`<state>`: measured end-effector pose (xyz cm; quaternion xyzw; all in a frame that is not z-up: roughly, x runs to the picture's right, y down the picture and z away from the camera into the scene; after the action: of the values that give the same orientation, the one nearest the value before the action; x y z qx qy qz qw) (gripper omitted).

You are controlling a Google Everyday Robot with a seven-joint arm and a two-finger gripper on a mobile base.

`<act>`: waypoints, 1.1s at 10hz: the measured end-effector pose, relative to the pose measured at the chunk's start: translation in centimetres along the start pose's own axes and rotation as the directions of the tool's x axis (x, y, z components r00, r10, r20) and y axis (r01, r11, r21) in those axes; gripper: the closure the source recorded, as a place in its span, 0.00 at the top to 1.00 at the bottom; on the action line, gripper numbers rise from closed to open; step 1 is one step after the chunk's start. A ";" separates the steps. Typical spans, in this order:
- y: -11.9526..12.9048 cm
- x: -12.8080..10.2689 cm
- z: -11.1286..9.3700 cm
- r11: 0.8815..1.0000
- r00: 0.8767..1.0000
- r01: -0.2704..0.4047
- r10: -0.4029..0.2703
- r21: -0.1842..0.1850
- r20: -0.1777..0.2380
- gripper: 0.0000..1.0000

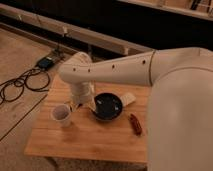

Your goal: Place the pepper in the ceramic bowl

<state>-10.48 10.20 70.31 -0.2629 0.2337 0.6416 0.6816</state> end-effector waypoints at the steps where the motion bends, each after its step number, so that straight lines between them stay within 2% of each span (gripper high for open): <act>1: 0.0 0.0 0.0 1.000 1.000 0.000 0.000 0.000 0.000 0.65; 8: -0.4 -0.1 0.2 1.000 1.000 0.006 -0.006 -0.001 0.007 0.65; 9: -1.9 -0.3 0.4 1.000 1.000 0.014 -0.014 0.015 0.019 0.65; 10: -4.6 -0.4 0.5 0.999 0.999 0.021 -0.023 0.040 0.034 0.65; 11: -6.5 -0.3 0.7 0.998 0.999 0.024 -0.026 0.051 0.044 0.65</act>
<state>-4.05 10.12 71.41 -0.2345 0.2311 0.6325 0.7011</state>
